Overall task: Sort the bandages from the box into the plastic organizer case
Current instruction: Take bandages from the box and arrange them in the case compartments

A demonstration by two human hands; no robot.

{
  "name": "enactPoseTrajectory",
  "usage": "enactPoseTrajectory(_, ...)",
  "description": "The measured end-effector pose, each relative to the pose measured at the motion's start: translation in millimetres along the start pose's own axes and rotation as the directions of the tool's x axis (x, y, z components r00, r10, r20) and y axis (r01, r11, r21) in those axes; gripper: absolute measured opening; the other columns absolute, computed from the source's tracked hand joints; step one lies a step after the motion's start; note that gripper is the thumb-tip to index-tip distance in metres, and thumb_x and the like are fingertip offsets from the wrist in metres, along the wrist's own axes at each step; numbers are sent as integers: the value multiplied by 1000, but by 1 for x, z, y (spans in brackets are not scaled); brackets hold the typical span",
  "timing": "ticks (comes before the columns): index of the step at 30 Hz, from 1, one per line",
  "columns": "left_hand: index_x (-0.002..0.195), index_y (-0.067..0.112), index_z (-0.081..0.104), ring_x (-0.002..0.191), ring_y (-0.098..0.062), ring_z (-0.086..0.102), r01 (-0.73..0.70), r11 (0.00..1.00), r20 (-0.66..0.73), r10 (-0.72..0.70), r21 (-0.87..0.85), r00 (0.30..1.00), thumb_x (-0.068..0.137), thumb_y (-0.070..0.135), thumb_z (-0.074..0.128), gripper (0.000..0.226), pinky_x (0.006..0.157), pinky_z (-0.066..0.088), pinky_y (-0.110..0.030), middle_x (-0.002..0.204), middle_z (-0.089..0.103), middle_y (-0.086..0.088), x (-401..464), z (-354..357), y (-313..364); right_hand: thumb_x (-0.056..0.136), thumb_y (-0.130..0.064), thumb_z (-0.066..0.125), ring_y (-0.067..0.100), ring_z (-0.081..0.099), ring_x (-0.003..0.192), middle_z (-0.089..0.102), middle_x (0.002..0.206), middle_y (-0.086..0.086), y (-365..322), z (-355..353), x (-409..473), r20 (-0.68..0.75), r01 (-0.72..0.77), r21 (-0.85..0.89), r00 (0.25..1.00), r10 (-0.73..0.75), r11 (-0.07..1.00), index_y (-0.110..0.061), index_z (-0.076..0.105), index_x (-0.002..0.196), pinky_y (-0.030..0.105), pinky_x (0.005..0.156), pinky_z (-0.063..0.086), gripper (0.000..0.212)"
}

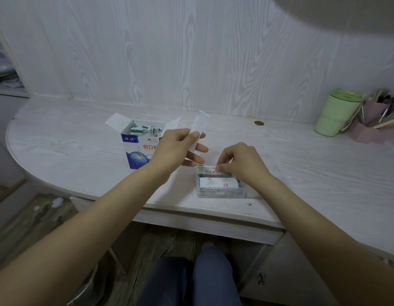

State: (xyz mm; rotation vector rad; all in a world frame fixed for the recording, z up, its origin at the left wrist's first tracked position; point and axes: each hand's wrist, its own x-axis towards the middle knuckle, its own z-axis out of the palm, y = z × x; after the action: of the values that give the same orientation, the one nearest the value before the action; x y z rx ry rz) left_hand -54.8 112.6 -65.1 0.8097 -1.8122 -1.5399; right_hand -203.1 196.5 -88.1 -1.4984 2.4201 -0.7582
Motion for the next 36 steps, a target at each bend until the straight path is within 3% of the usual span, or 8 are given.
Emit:
enactPoseTrajectory(4,108,15,63,52,-9,62,-24,1000,9,24,11,1000,101,23,42,24,49,51,-20,78,66,-3,2,1,-1,82,-22,71,8,59,73,69,80,-4,-2,-4,0,39,27,19,999,-28,999,-15,73,81,21,64,48,7)
enactPoseTrajectory(6,114,14,62,55,-8,60,-42,998,51,40,48,998,101,24,43,26,51,51,-21,80,62,-3,2,1,-3,89,-27,63,4,58,72,68,79,-5,-5,-8,-2,-65,11,195,998,2,981,-14,73,85,15,62,42,16)
enactPoseTrajectory(9,122,14,60,66,-7,58,-133,964,155,99,231,983,100,23,44,29,57,52,-20,86,58,1,-1,1,-5,97,-43,44,12,61,66,70,77,4,-10,-22,-7,0,-127,671,985,171,730,-10,71,90,21,60,44,44)
enactPoseTrajectory(11,130,16,56,71,-8,56,-257,879,228,175,403,958,99,21,45,33,64,52,-22,84,55,5,-3,3,-4,96,-43,47,15,62,65,69,77,8,-11,-29,-10,119,-178,783,983,137,596,-5,70,93,21,57,46,44)
enactPoseTrajectory(16,134,18,52,88,-9,51,-331,794,246,234,510,941,94,31,53,41,78,42,-24,97,53,0,-4,6,-5,83,-4,68,7,65,61,69,77,7,-5,-30,-11,6,-40,697,999,50,716,-6,71,89,14,60,51,6)
enactPoseTrajectory(24,97,9,71,66,-4,62,-187,924,59,177,333,982,86,6,65,12,69,53,-19,87,72,-10,8,1,-15,84,4,65,11,70,64,71,79,12,5,-31,-11,-65,-3,692,996,66,722,-7,70,85,15,64,55,13)
enactPoseTrajectory(30,83,11,71,52,3,56,-160,856,25,170,491,985,81,15,73,4,54,44,-8,67,67,2,14,2,-21,80,-6,73,5,63,52,70,67,7,12,-22,-7,-145,-18,476,984,99,879,-10,71,79,16,61,54,5)
enactPoseTrajectory(36,88,14,74,72,-3,55,-154,731,110,108,664,988,84,19,70,7,62,39,-12,73,60,11,17,8,-25,82,-12,72,1,55,57,62,67,-2,14,-10,-5,-96,-30,174,994,47,984,-7,72,86,4,47,40,6)
